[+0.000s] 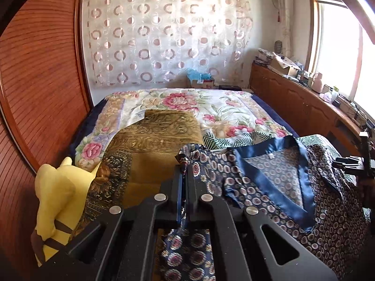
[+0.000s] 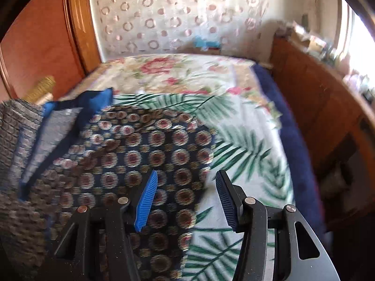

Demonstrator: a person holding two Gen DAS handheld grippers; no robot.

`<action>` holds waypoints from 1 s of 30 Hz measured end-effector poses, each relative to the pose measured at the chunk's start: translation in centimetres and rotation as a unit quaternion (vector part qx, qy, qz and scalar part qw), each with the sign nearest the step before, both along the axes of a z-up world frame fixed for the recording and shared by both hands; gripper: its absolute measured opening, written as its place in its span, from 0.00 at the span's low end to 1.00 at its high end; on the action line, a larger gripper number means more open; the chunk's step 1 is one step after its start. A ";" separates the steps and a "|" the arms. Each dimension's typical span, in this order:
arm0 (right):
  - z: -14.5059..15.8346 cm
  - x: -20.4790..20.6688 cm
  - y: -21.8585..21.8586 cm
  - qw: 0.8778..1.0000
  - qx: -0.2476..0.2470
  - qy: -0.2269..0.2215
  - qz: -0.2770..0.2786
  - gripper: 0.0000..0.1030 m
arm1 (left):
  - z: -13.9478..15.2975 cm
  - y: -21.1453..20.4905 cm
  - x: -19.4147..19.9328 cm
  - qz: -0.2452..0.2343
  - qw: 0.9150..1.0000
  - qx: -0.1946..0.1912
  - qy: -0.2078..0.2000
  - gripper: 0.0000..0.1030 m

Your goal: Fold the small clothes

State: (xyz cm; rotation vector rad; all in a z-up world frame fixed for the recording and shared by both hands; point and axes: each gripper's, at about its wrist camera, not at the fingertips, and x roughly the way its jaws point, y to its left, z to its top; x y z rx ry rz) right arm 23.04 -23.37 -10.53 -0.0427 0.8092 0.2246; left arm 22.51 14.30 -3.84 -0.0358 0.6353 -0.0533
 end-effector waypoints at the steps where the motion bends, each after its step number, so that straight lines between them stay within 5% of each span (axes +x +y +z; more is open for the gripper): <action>1: -0.1 0.2 0.0 1.000 -0.009 0.001 -0.005 0.52 | 0.1 -0.3 -0.3 -0.005 1.000 -0.001 -0.001 0.02; 8: -0.1 2.4 0.4 0.999 -0.032 0.010 0.006 0.50 | 0.6 -1.7 -2.4 -0.028 0.999 -0.015 -0.012 0.02; 9: -0.1 2.6 0.5 0.999 -0.032 0.011 0.013 0.45 | 0.7 -1.9 -2.8 -0.031 0.999 -0.018 -0.015 0.02; 11: 0.0 2.7 0.9 0.999 -0.021 0.013 0.038 0.16 | 0.9 -2.5 -3.8 -0.038 0.999 -0.022 -0.020 0.02; 14: 0.5 1.7 1.7 0.997 -0.004 0.018 0.076 0.04 | 1.0 -3.1 -5.5 -0.045 0.998 -0.024 -0.026 0.02; 22: 5.2 -6.7 2.1 0.991 0.025 -0.086 0.101 0.02 | 1.1 -1.7 -11.1 -0.031 0.998 -0.038 -0.045 0.02; 30: 6.6 -17.2 -1.0 0.985 0.046 -0.141 0.088 0.02 | -0.9 0.6 -17.3 -0.007 0.998 -0.047 -0.048 0.02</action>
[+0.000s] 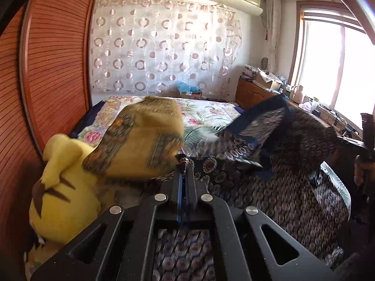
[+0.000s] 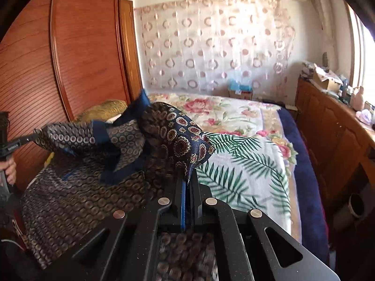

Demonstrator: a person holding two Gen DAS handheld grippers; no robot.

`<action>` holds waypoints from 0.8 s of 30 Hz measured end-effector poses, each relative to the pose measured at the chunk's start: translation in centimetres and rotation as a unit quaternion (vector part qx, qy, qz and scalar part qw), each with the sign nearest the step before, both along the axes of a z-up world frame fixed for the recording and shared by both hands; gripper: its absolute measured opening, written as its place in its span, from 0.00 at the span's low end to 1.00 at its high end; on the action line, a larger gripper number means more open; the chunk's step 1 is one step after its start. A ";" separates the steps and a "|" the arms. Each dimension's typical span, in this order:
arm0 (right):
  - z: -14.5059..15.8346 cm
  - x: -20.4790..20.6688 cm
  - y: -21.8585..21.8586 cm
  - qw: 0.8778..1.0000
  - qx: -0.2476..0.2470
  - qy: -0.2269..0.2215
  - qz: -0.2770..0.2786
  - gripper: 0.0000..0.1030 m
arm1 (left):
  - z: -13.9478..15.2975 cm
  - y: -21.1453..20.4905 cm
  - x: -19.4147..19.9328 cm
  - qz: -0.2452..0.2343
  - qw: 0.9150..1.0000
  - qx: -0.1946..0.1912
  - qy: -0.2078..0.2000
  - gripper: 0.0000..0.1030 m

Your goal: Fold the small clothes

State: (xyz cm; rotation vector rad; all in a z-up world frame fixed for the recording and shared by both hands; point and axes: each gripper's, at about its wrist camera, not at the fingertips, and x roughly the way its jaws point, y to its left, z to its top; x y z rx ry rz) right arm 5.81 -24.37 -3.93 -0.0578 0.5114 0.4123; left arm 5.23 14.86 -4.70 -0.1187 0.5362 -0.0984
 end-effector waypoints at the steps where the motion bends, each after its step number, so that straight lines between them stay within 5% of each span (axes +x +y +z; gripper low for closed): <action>1: -0.2 -0.9 -0.2 1.000 0.002 -0.001 -0.005 0.02 | -0.4 0.4 -0.8 0.005 1.000 -0.003 0.003 0.02; 8: -2.2 -6.8 -1.2 0.999 0.001 0.022 -0.024 0.02 | -2.0 2.8 -5.6 0.038 0.999 -0.028 0.017 0.02; 14: -3.2 -10.6 -2.7 0.998 -0.025 0.056 -0.016 0.02 | -1.7 2.9 -8.0 0.080 0.996 0.024 0.019 0.02; 17: -3.0 -11.2 -3.1 0.998 -0.030 0.056 -0.020 0.02 | -1.6 3.0 -8.0 0.077 0.997 0.011 0.018 0.03; 19: -2.9 -11.2 -3.2 0.998 -0.020 0.061 -0.027 0.02 | -1.3 3.0 -7.6 0.071 0.997 0.008 0.019 0.15; 21: -2.1 -11.4 -2.6 0.997 -0.034 0.056 -0.031 0.07 | -0.9 2.7 -7.4 0.065 0.998 0.019 0.011 0.38; 24: -1.2 -11.6 -1.7 0.998 -0.040 0.047 -0.029 0.10 | 0.0 2.4 -6.7 0.050 0.998 0.029 0.000 0.50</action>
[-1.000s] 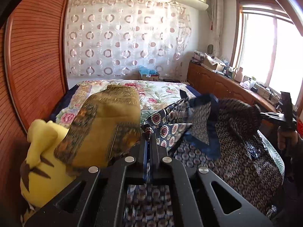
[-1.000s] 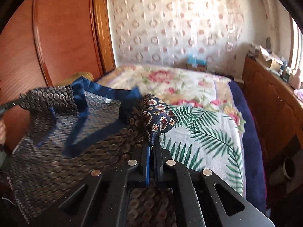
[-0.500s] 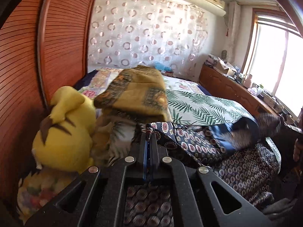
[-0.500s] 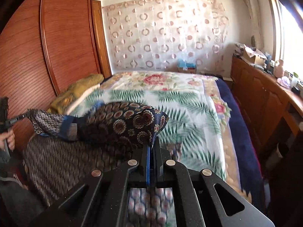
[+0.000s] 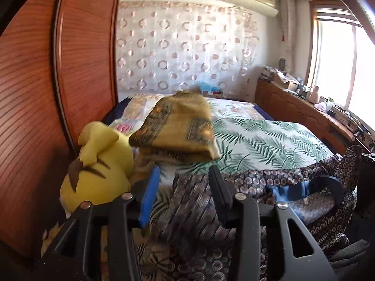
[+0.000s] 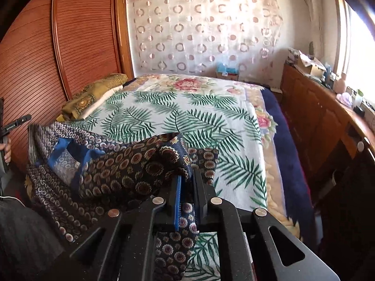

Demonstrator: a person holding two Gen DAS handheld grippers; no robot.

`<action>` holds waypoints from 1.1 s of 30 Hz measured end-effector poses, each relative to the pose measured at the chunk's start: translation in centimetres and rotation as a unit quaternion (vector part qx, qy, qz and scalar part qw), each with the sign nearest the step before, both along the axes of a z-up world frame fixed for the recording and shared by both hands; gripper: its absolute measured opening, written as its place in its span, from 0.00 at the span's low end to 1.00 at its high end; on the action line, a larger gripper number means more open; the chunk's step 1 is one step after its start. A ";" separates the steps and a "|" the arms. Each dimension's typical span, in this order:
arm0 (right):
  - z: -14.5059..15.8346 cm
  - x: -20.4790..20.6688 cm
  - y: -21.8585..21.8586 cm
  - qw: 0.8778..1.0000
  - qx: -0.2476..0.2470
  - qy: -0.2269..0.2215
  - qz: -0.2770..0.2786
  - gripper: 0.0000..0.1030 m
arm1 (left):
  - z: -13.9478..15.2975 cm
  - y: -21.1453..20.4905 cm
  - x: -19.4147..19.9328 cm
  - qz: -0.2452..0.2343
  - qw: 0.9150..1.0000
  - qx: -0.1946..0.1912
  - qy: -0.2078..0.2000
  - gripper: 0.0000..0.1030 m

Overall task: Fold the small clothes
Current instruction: 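Open both grippers and lay the folded garment down, then grasp the garment hem with the right gripper while the left gripper grasps the edge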

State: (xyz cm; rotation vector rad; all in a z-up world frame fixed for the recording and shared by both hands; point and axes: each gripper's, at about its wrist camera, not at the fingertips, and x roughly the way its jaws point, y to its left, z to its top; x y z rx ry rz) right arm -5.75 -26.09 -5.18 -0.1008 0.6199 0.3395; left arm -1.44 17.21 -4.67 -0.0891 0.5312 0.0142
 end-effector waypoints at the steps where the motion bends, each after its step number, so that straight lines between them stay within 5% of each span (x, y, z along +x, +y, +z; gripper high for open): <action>1: 0.1 0.1 -0.1 1.000 -0.001 -0.004 -0.001 0.18 | 0.3 -0.2 0.1 -0.003 1.000 0.005 -0.001 0.54; 3: 0.4 0.3 -0.2 1.000 -0.008 -0.012 -0.007 0.31 | 0.6 -0.4 0.6 -0.007 1.000 0.014 -0.005 0.68; 13: -0.4 1.7 0.3 0.999 -0.019 -0.026 -0.024 0.61 | -0.8 0.2 6.3 0.004 0.998 0.044 0.039 0.69; 23: -5.3 8.3 2.3 0.999 -0.026 0.043 -0.019 0.62 | -3.9 1.1 9.8 0.000 0.994 0.047 0.100 0.69; 27: -6.5 9.6 1.9 0.997 -0.022 0.066 -0.023 0.62 | -6.7 1.6 10.3 -0.011 0.988 0.018 0.155 0.68; 33: -7.3 10.5 1.0 0.994 -0.011 0.104 -0.018 0.62 | -8.6 1.3 9.5 -0.024 0.984 0.004 0.177 0.63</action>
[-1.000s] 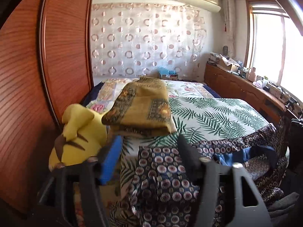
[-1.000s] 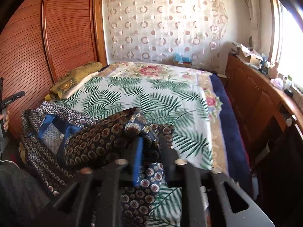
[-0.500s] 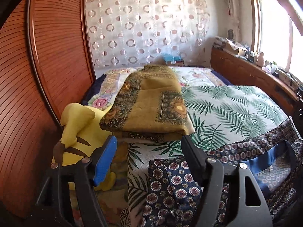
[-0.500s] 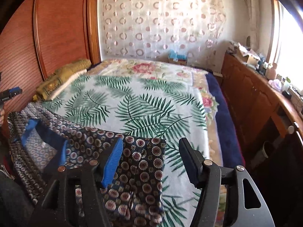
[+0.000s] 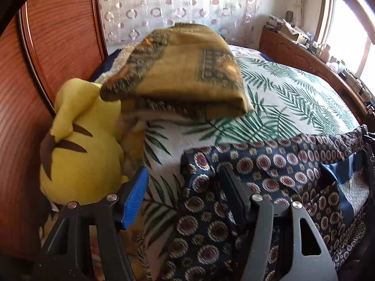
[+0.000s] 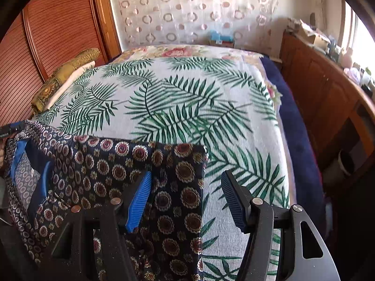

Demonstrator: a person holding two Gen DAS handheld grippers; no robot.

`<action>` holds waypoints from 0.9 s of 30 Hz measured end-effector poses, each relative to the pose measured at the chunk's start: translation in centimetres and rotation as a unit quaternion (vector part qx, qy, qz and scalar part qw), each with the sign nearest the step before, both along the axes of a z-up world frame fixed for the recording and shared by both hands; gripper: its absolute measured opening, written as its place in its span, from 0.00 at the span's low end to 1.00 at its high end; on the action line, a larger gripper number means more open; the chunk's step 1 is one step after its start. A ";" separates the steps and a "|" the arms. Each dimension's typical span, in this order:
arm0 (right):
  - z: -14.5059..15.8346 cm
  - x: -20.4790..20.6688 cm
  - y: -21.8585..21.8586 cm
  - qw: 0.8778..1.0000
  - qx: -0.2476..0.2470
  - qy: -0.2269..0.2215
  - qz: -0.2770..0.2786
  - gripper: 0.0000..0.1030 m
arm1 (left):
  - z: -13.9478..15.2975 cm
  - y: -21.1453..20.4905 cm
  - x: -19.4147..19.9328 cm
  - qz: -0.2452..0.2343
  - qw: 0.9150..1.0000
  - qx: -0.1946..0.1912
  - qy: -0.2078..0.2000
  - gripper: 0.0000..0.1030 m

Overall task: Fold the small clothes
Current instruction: 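Grasp the garment hem with the right gripper while the left gripper grasps the edge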

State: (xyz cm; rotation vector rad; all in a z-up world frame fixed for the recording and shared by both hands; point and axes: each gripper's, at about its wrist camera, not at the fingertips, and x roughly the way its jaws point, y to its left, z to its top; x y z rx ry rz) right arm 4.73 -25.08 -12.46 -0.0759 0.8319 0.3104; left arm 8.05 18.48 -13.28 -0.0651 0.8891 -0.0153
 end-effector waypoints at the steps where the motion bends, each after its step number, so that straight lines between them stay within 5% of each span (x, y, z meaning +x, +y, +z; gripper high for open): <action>1: -0.2 0.0 0.0 1.000 -0.001 0.002 0.001 0.62 | -0.2 -0.1 -0.2 -0.005 1.000 -0.010 0.002 0.62; 4: -0.6 0.7 0.1 1.000 -0.004 0.012 0.008 0.61 | -0.6 -0.6 -0.1 -0.015 1.000 -0.023 0.011 0.51; 9: -0.7 1.1 0.6 0.999 -0.010 0.020 0.033 0.60 | 0.0 -1.8 0.1 -0.037 0.999 -0.008 0.012 0.08; 11: -0.6 0.9 0.9 0.999 -0.016 0.017 0.042 0.28 | 0.5 -2.3 -0.2 -0.041 0.999 -0.005 0.004 0.04; 14: -0.7 0.4 1.7 0.998 -0.006 0.015 0.067 0.08 | 1.8 -2.7 -1.0 -0.038 0.999 -0.009 -0.021 0.03; 22: 4.5 -3.6 0.8 0.995 0.036 -0.085 0.048 0.06 | 10.1 -4.2 -2.8 -0.042 0.989 -0.015 -0.140 0.03; 27: 10.5 -5.6 0.8 0.985 -0.012 -0.166 0.052 0.06 | 15.5 -4.9 -1.9 -0.043 0.977 -0.019 -0.208 0.03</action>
